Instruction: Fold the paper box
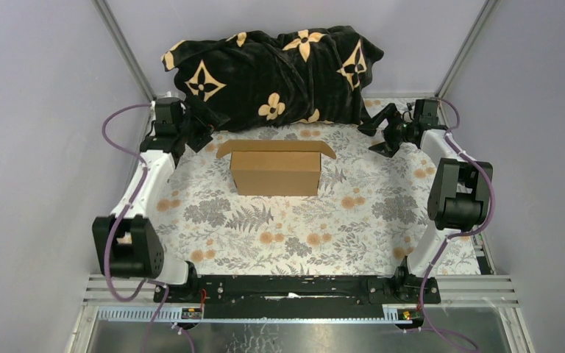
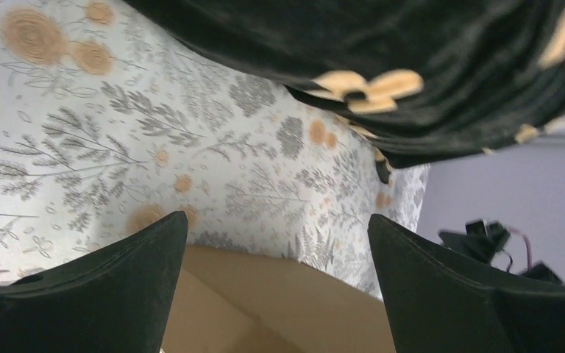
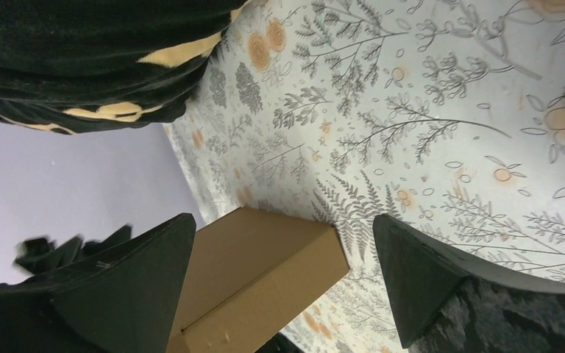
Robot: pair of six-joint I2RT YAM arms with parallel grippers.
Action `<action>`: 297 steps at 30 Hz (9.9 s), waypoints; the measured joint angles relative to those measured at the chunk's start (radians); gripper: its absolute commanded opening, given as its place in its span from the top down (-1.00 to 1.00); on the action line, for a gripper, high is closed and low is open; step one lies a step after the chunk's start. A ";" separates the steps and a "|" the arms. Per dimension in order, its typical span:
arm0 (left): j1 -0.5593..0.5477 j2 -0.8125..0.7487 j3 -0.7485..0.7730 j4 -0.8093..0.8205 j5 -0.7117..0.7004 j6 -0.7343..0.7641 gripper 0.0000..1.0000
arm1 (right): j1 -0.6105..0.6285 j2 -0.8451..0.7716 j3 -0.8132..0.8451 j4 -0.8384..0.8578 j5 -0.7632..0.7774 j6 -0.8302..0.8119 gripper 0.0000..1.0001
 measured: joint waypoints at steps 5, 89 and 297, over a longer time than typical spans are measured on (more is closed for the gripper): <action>-0.101 -0.183 -0.022 0.024 -0.090 0.080 -0.97 | 0.000 -0.026 0.022 -0.024 0.046 -0.059 -0.99; -0.247 -0.422 -0.101 -0.132 -0.220 0.658 -0.22 | 0.494 -0.540 -0.089 -0.157 0.325 -0.792 -0.08; -0.233 -0.227 -0.058 -0.114 -0.116 0.629 0.74 | 0.684 -0.193 0.303 -0.354 0.751 -0.373 1.00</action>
